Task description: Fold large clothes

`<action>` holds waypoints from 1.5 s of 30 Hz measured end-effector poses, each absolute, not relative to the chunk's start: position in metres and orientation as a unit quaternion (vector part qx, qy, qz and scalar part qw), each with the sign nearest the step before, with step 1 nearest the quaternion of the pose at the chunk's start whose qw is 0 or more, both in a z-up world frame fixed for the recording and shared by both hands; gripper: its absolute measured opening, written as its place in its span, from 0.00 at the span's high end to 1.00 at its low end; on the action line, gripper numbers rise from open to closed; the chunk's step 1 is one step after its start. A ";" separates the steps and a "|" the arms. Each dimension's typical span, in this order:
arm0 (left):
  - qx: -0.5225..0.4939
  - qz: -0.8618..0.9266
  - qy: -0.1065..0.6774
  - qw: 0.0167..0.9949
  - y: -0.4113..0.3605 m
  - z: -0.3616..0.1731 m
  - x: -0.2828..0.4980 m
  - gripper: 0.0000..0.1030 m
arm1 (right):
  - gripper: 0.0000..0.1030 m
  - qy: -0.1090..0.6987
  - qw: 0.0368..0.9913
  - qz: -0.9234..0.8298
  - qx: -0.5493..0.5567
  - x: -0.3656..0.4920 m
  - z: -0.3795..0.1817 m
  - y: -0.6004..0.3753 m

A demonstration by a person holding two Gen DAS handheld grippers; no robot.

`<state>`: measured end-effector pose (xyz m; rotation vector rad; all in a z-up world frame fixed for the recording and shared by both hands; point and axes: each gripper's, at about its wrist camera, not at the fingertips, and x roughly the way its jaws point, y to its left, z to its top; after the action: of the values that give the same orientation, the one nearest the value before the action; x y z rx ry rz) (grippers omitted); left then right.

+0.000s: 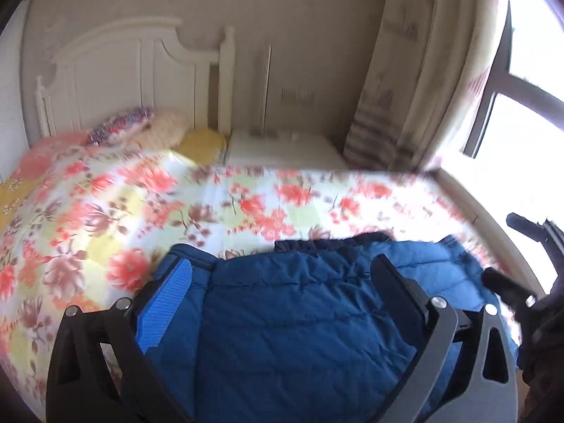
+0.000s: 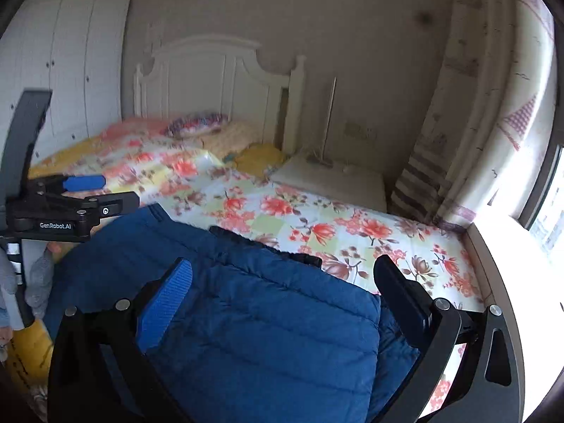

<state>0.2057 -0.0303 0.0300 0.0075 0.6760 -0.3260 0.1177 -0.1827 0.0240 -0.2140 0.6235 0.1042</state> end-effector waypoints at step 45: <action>-0.026 -0.143 0.451 0.881 -0.036 -0.090 0.295 0.02 | 0.56 0.438 0.898 -0.036 0.028 0.184 -0.082 -0.311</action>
<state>0.2948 -0.0357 -0.0902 -0.0549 0.9389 -0.2976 0.1841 -0.3112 -0.0818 0.0575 0.9069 -0.0751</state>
